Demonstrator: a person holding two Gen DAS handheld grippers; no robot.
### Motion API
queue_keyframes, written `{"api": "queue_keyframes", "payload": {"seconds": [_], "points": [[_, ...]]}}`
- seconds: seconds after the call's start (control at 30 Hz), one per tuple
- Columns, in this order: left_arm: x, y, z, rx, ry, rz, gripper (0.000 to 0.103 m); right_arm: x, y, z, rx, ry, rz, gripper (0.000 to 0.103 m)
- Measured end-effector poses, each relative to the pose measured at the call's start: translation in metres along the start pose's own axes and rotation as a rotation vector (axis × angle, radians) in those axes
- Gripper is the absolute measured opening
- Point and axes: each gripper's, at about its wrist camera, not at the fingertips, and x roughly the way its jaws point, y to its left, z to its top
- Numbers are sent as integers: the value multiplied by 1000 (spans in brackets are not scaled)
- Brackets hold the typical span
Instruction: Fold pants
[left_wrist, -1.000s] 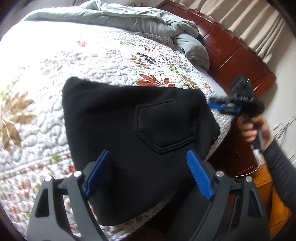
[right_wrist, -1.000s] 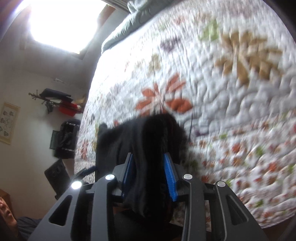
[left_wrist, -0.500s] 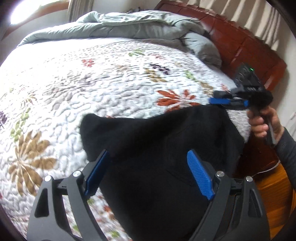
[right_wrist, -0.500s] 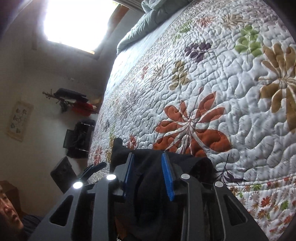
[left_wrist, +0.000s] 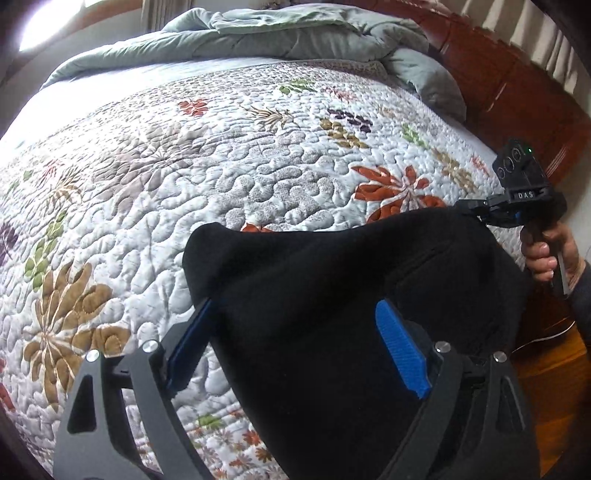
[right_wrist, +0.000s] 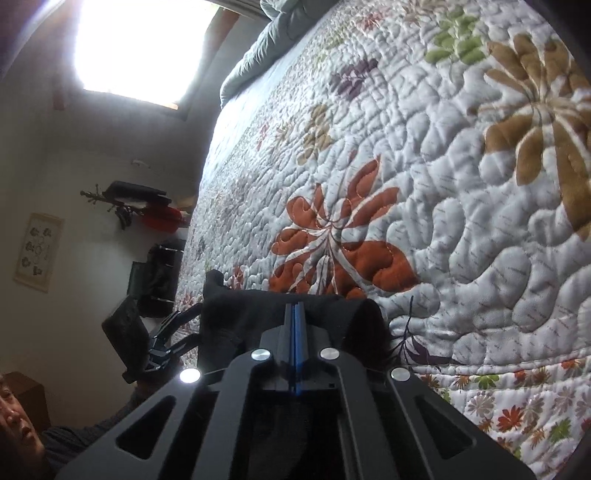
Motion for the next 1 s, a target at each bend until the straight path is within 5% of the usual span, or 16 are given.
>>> {"api": "queue_keyframes", "payload": {"seconds": [0.07, 0.33, 0.43, 0.53, 0.77, 0.83, 0.9, 0.93, 1.0], "points": [[-15, 2, -4, -26, -24, -15, 87, -16, 23, -9, -49, -28, -10, 19], [-56, -16, -57, -63, -96, -224, 88, -17, 66, -91, -148, 50, 26, 19], [-47, -21, -75, -80, -61, -280, 88, -5, 52, -111, -140, 88, -30, 18], [-36, -21, -85, -89, -57, -281, 88, -1, 26, -119, -116, 88, -82, 0], [-36, -18, -84, -133, -60, -315, 88, -18, 1, -117, -2, 29, 30, 0], [-46, -12, -79, -132, -78, -298, 89, -36, -2, -111, 33, -16, 20, 17], [-51, -2, -76, -151, -83, -287, 90, -47, -8, -104, 73, -41, -6, 50], [-52, 7, -74, -174, -74, -285, 90, -50, -10, -100, 95, -40, -31, 81], [-49, 25, -70, -231, -42, -286, 92, -48, -12, -92, 118, -14, -1, 87]]}}
